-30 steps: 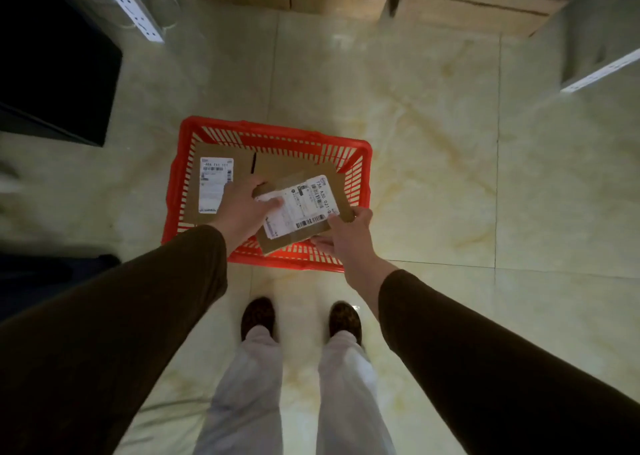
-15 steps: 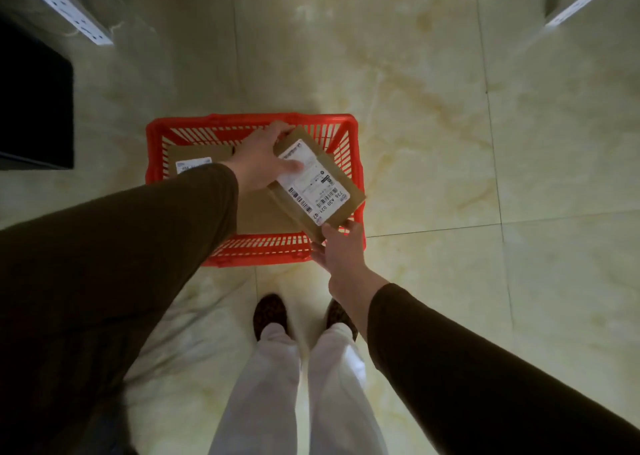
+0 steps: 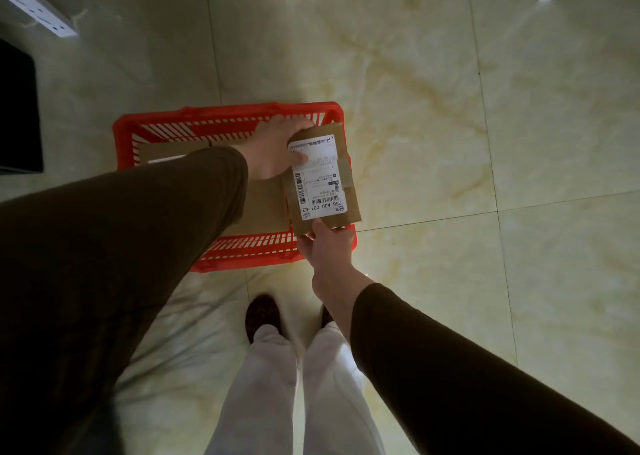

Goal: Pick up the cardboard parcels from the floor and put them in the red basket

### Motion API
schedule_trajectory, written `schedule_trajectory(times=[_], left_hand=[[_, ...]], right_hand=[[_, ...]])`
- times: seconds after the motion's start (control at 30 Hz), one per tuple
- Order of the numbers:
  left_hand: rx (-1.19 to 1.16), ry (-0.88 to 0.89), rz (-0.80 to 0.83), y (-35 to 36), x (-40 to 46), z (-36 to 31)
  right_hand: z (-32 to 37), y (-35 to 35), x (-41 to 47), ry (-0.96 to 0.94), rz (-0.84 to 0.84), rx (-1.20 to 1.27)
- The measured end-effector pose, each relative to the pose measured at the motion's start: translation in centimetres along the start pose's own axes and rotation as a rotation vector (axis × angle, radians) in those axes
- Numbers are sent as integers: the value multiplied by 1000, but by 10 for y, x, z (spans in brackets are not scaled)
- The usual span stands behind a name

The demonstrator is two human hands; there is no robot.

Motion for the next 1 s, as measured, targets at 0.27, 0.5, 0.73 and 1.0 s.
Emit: schedule_trajectory(times=[0.27,0.5,0.73,1.0], left_hand=[[29,-45,-13,5,8,23],[127,26,-36,6,11,24],[228,17,-55,21,30,33],[300,17,-43,35,48,48]], right_hand=[[-6,19,22,85,20,-2],[-7,19,42,199,1,147],[8,20,60,279,56,180],[3,21,81,284,75,99]])
Point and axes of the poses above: each hand's wrist, its own x-axis towards the middle knuckle, its own y-axis out of the palm, z = x × y, the point moved 1 cm from there along x, towards the middle knuckle, and after that the axes turned 2 degrees about -z, right-handed, at the moved point
